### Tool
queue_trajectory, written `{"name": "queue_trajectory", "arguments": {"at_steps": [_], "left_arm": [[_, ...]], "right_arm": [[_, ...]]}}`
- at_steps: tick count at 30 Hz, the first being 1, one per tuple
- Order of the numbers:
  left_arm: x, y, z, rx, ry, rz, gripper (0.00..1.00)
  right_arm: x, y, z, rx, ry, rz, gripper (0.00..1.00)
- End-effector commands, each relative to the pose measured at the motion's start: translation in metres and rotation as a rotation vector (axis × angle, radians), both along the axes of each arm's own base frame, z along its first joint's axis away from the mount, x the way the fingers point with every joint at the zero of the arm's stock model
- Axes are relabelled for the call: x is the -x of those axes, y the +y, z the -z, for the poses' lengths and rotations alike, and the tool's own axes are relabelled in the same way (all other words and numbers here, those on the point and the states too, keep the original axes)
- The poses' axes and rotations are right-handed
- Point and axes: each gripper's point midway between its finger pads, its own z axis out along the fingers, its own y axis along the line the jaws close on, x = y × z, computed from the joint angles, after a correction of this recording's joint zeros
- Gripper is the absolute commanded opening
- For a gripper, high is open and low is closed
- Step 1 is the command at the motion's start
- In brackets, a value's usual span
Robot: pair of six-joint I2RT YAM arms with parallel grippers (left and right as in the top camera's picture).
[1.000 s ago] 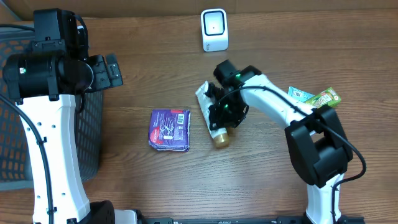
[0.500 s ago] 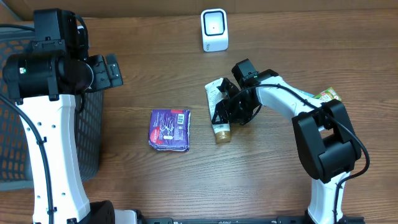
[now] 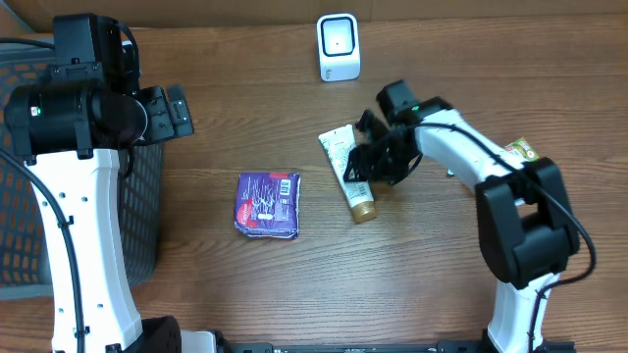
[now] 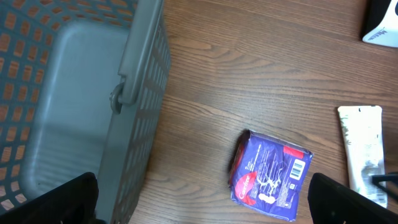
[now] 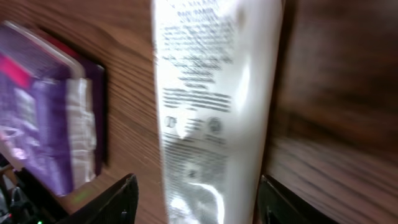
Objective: Scan the item barcode
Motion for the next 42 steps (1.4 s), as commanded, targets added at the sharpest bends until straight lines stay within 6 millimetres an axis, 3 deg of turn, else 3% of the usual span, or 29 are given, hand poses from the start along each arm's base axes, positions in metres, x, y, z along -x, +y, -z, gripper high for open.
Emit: {"name": "queue_trajectory", "arguments": {"at_steps": [1,5,11,16,21,24,27,30,36,42], "left_arm": [[0.000,-0.002,-0.008,0.004,-0.024,0.001,1.00],[0.000,-0.002,-0.008,0.004,-0.024,0.001,1.00],[0.000,-0.002,-0.008,0.004,-0.024,0.001,1.00],[0.000,-0.002,-0.008,0.004,-0.024,0.001,0.99],[0.000,-0.002,-0.008,0.004,-0.024,0.001,1.00],[0.000,-0.002,-0.008,0.004,-0.024,0.001,1.00],[0.000,-0.002,-0.008,0.004,-0.024,0.001,1.00],[0.000,-0.002,-0.008,0.004,-0.024,0.001,0.99],[0.000,-0.002,-0.008,0.004,-0.024,0.001,1.00],[0.000,-0.002,-0.008,0.004,-0.024,0.001,1.00]], "right_arm": [[-0.027,-0.010,-0.056,-0.035,-0.142,0.038,0.63],[-0.031,-0.018,-0.070,-0.042,-0.168,0.059,0.64],[-0.026,-0.018,-0.069,-0.037,-0.149,0.056,0.63],[0.001,0.003,-0.065,-0.025,-0.095,-0.015,0.53],[0.036,0.031,-0.054,0.010,-0.056,-0.115,0.34],[0.049,0.036,-0.040,0.065,-0.053,-0.143,0.26],[0.059,0.036,-0.023,0.129,-0.048,-0.135,0.26],[0.064,0.027,-0.004,0.214,-0.061,-0.120,0.26],[0.062,-0.009,0.026,0.399,-0.094,-0.041,0.27],[0.021,-0.071,0.027,0.613,-0.195,0.147,0.27]]}}
